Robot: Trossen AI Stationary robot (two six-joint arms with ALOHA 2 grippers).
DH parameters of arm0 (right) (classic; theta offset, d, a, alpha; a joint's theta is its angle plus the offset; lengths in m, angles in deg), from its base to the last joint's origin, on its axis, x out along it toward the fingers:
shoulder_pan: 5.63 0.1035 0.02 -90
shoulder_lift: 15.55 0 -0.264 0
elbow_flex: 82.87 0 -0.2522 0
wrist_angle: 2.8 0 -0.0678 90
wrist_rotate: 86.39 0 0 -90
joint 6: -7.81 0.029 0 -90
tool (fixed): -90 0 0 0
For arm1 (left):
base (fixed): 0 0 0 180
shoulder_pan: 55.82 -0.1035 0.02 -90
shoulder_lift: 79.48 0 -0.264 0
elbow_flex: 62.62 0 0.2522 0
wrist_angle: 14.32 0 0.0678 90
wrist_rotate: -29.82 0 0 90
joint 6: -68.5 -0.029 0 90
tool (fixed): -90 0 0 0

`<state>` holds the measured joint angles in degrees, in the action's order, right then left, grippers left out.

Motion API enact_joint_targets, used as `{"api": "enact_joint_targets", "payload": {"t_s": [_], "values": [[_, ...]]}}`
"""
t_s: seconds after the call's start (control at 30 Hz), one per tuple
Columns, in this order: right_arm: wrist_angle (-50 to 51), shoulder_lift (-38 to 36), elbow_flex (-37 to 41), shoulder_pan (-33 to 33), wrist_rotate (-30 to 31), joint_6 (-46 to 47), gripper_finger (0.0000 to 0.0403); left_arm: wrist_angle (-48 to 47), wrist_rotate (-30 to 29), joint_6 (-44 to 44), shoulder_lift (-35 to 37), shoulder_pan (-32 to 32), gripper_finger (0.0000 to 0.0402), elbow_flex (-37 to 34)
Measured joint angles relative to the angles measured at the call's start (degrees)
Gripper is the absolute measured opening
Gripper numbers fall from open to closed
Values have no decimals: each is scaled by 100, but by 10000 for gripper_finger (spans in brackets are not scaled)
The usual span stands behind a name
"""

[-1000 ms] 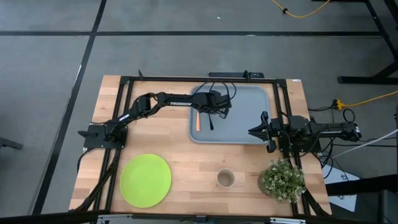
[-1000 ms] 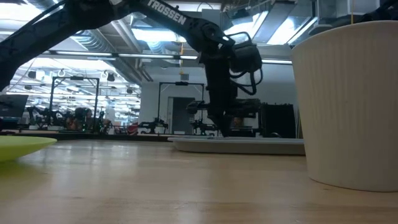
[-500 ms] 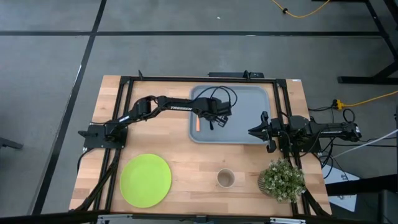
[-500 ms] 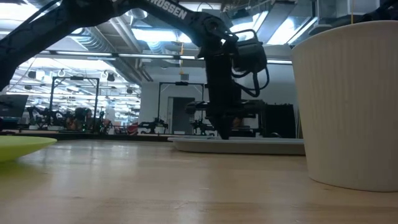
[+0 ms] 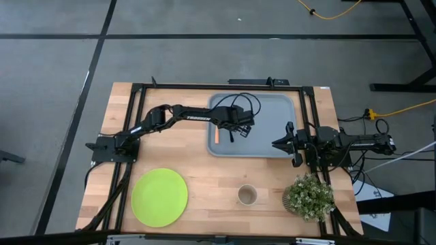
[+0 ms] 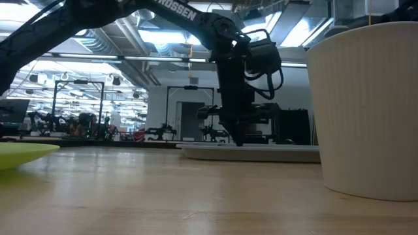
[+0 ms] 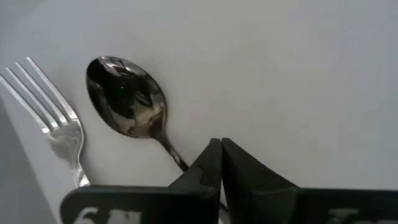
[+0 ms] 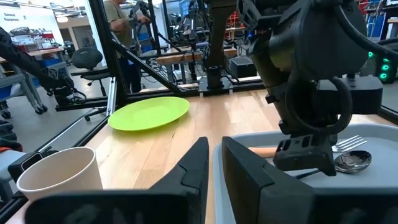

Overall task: Pick and place plate/cup/fork/spoon on tray
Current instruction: Put the black spoon on the light blue tray to the right of the light orange fork, then put the green plate on the light blue tray to the right of the black spoon

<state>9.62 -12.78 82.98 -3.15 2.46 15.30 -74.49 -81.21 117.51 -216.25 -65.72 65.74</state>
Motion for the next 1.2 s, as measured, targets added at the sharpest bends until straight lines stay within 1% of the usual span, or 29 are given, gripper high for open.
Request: {"api": "enact_joint_targets", "payload": {"t_s": [0.1,0.2,0.4,0.53,0.7,0.9,1.07,1.2], "values": [[0,0,0,0,0,0,51,-87,136,-6,0,-27,0,-10],[0,0,1,0,0,0,51,-129,83,-5,-2,-25,0,-62],[0,0,1,0,0,1,51,-614,26,109,-4,-16,0,-73],[0,0,-1,0,0,0,51,-556,-231,149,-4,22,0,-94],[0,0,0,0,0,0,51,-505,-104,147,-4,31,0,-94],[-2,0,1,0,0,0,51,-551,-176,145,-5,87,0,-63],[0,0,-1,0,0,0,51,-1034,-141,57,-11,273,0,387],[0,2,-1,0,0,-22,51,-2056,-108,-568,-11,535,0,1110]]}}
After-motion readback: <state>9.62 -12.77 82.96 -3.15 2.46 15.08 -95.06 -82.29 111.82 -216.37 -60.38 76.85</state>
